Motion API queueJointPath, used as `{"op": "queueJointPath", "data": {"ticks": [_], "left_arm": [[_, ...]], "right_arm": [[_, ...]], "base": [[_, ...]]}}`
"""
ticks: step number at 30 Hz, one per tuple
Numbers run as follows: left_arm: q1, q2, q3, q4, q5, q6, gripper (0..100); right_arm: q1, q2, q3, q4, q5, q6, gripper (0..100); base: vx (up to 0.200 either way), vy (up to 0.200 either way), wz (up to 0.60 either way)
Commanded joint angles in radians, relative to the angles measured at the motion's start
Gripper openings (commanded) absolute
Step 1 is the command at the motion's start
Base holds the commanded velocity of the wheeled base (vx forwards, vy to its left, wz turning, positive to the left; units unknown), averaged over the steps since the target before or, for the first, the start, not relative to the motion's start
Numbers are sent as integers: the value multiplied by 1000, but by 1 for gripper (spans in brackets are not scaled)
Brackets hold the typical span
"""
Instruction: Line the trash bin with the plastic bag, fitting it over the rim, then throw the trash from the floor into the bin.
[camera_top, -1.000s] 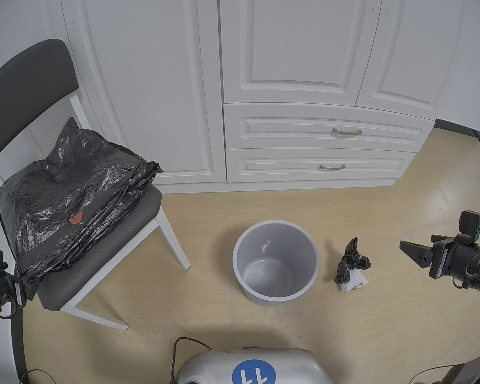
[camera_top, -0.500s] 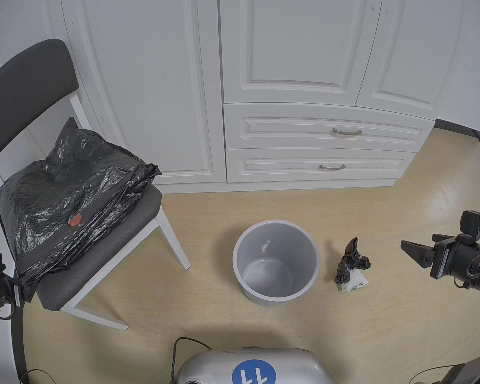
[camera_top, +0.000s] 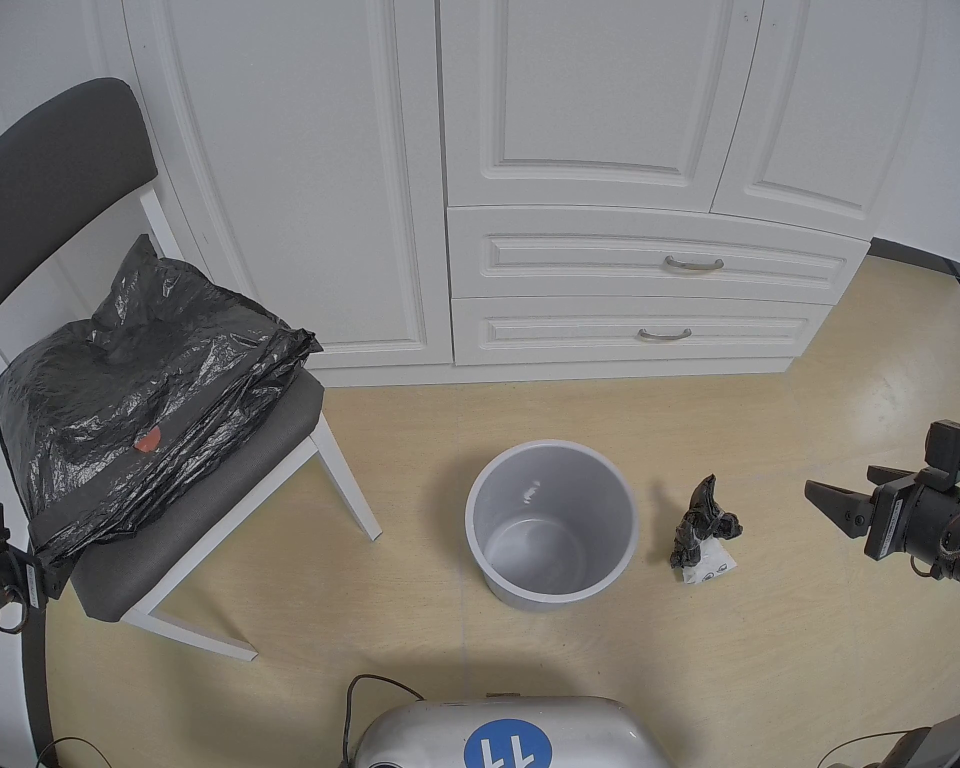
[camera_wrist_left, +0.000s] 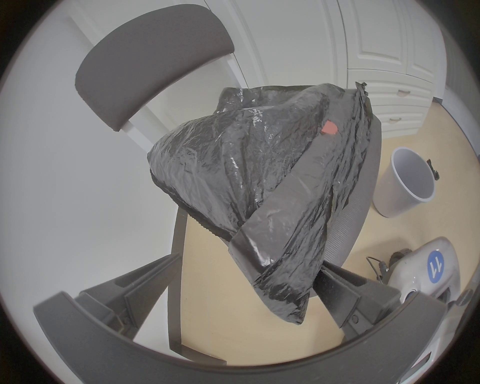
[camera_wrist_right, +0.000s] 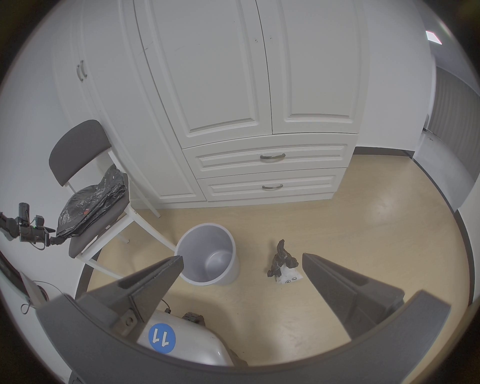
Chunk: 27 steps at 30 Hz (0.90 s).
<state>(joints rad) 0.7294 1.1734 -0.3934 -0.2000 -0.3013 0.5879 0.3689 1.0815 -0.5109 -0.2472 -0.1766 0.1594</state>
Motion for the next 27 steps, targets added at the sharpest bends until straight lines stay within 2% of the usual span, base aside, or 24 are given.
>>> {"op": "queueJointPath", "data": {"ticks": [1, 3, 5, 8, 11, 18, 23, 27], "left_arm": [[7, -3, -4, -15, -2, -26, 100], [8, -6, -5, -22, -4, -46, 100], [8, -23, -12, -47, -13, -95, 100], [12, -23, -13, -65, -12, -118, 100], [12, -26, -10, -98, -12, -135, 100], [7, -60, 1, -131, -21, -171, 100], [-11, -89, 19, -124, -160, -181, 100], [-28, -72, 21, -125, -176, -188, 100]], "right_arm": [[18, -12, 3, 0, -4, 0, 100], [36, -22, 3, 2, -11, -1, 100], [120, -58, 14, 6, -46, -29, 100], [193, -66, 26, -1, -78, -63, 100], [240, -68, 15, -7, -81, -98, 100], [286, -84, 23, -81, -83, -129, 100], [294, -114, 37, -84, -84, -150, 100], [292, -123, 41, -84, -83, -152, 100]], "base": [[0, 0, 0], [0, 0, 0], [0, 0, 0], [0, 0, 0], [0, 0, 0], [0, 0, 0], [0, 0, 0], [0, 0, 0]]}}
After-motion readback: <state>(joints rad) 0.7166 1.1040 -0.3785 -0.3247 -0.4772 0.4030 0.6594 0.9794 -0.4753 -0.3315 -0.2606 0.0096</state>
